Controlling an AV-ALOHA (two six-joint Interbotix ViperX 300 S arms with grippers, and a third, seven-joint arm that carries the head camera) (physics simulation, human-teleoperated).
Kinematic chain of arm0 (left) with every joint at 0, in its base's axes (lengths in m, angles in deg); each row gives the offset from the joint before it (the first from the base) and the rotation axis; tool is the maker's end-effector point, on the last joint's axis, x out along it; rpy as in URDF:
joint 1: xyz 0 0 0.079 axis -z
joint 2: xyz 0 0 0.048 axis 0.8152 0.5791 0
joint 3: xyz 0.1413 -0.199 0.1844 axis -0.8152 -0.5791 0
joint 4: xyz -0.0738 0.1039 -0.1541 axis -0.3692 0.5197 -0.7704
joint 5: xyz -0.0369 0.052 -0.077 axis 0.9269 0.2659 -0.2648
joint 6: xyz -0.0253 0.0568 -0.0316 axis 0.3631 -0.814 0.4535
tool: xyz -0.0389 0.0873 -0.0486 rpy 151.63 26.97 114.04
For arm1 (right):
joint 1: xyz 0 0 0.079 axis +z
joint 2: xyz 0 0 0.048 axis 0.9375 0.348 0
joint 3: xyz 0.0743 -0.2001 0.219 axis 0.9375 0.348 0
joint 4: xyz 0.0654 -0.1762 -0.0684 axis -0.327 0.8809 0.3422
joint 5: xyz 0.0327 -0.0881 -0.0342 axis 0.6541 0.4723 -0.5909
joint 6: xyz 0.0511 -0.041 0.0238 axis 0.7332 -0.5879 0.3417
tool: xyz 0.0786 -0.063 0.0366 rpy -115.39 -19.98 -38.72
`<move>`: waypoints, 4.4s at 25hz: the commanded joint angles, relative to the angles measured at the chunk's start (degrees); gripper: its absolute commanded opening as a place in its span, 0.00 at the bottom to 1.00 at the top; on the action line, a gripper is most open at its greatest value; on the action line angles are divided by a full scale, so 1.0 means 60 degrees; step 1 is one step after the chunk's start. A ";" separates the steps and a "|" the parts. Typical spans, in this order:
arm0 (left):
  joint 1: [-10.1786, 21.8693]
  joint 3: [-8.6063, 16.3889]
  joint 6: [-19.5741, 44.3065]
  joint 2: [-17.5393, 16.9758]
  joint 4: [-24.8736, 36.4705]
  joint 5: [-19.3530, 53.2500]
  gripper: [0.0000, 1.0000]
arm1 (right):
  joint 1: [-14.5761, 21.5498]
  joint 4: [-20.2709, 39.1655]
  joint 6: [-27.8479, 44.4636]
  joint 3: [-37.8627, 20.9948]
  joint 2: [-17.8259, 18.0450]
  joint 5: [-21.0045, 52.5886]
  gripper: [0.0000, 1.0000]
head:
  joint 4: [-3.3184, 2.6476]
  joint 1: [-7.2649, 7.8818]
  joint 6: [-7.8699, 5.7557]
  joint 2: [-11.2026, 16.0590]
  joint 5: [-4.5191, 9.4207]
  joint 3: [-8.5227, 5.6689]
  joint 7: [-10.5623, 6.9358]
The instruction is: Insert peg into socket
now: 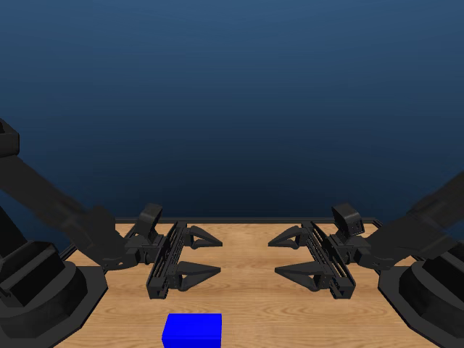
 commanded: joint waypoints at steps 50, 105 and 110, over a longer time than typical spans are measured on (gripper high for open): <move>0.1683 0.1182 0.2023 0.0834 -0.1916 0.6394 0.00 | 0.3660 -0.4715 -0.0014 0.0292 0.0909 0.1532 1.00 | -0.0129 -0.1406 0.0766 0.1999 0.2402 -0.1211 0.0670; 0.2889 0.1457 0.0520 0.0221 -0.3236 0.4767 0.00 | 0.3167 -0.5891 -0.3109 -0.2514 0.0733 0.3802 0.00 | -0.0054 -0.0156 -0.0017 0.0851 0.2534 -0.0628 -0.0190; 0.2872 0.1482 0.0525 0.0320 -0.3206 0.4809 0.00 | 0.2993 -0.5318 -0.2924 -0.3094 0.1249 0.4539 0.00 | -0.0040 -0.0091 -0.0033 0.0865 0.2530 -0.0626 -0.0169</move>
